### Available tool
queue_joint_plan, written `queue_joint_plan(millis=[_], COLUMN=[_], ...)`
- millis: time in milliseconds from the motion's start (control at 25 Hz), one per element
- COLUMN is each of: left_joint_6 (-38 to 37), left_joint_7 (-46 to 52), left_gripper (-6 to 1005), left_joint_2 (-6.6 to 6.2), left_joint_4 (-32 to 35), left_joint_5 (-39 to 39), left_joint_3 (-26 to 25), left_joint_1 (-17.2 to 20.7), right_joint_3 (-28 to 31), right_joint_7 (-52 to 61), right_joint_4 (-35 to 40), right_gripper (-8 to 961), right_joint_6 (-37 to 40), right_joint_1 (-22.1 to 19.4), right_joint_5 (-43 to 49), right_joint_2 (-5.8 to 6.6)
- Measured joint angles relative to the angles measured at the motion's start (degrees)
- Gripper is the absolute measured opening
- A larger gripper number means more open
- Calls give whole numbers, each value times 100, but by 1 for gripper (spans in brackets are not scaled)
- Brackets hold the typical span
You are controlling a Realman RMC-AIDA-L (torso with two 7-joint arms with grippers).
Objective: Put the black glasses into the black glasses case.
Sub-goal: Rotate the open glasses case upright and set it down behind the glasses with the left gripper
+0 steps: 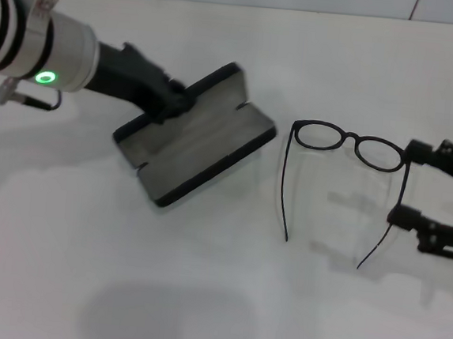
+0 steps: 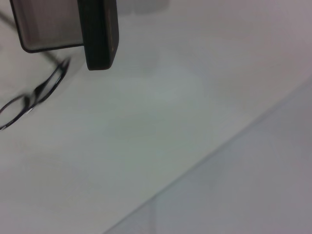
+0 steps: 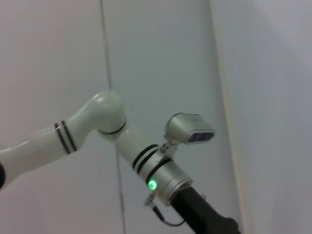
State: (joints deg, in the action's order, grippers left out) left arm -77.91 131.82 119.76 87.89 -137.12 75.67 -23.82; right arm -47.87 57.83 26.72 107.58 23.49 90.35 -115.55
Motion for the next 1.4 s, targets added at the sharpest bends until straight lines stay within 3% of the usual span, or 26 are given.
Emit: queue_joint_plan(millis=[240,440,720,1400], left_joint_6=[237,717,787,1257], left_joint_7=[-1593,-2375,-2468,-2419], left_gripper=[212,215,220,231], left_joint_2=[-3,-9,-11,8], left_joint_4=[-382,-529,-535,-736], left_joint_5=[532,204,-260,-291], left_joint_3=[151,629,999,1753], left_joint_1=[-190,-221,-287,-315], right_joint_3=[633,761,771,780], right_joint_7=[-219,-270,-335,-343], right_joint_4=[-347,-396,-438,-461], right_gripper=[838,837,835,830], right_joint_6=[38,53,44,8], right_joint_1=[-39,-95,-152,-170], right_joint_5=[-60,-100,-138,-141], right_joint_2=[14,15,15,10])
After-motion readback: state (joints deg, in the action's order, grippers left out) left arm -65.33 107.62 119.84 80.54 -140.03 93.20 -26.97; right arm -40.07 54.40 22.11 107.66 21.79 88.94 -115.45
